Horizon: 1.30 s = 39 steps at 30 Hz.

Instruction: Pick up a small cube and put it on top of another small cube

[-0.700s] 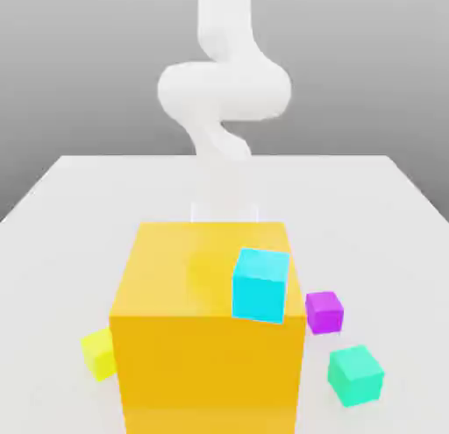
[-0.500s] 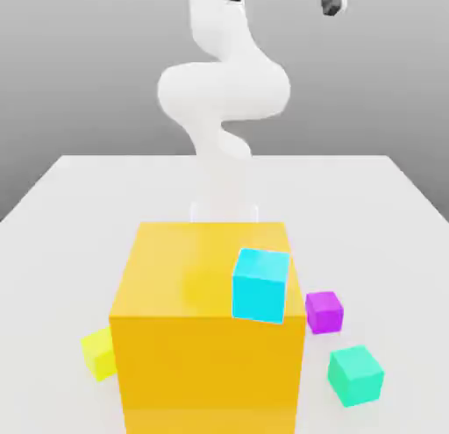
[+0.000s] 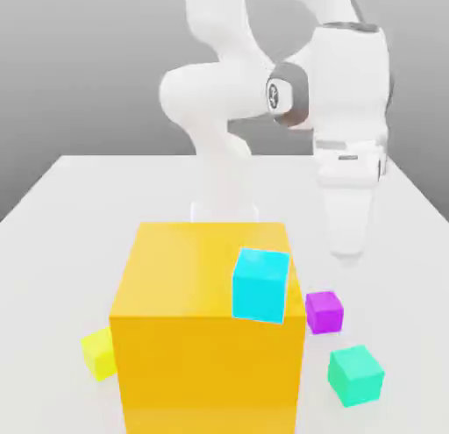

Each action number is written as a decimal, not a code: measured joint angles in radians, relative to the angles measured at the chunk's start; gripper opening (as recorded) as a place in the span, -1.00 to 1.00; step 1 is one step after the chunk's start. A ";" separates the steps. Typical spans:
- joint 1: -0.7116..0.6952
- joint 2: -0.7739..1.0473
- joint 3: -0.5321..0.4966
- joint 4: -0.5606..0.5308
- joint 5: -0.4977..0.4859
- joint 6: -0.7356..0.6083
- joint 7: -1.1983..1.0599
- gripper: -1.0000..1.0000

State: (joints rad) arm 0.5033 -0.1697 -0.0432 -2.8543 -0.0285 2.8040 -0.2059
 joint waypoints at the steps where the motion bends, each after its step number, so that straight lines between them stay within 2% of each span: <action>1: 0.010 0.027 0.011 -0.023 0.006 0.021 -0.047 0.00; 5: 0.056 0.144 0.028 -0.083 0.024 0.116 -0.184 0.00; 12: 0.049 0.395 0.040 -0.046 0.034 0.322 -0.204 0.00; 13: 0.047 0.414 0.042 -0.043 0.035 0.338 -0.204 -1.00; 20: 0.047 0.410 0.042 -0.044 0.033 0.332 -0.203 -1.00; 28: 0.050 0.145 0.036 -0.090 0.026 0.113 -0.199 -1.00; 39: -0.033 0.034 -0.133 0.206 0.156 0.021 -0.642 -1.00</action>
State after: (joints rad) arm 0.4699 -0.1358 -0.1762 -2.6481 0.1272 2.8247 -0.8477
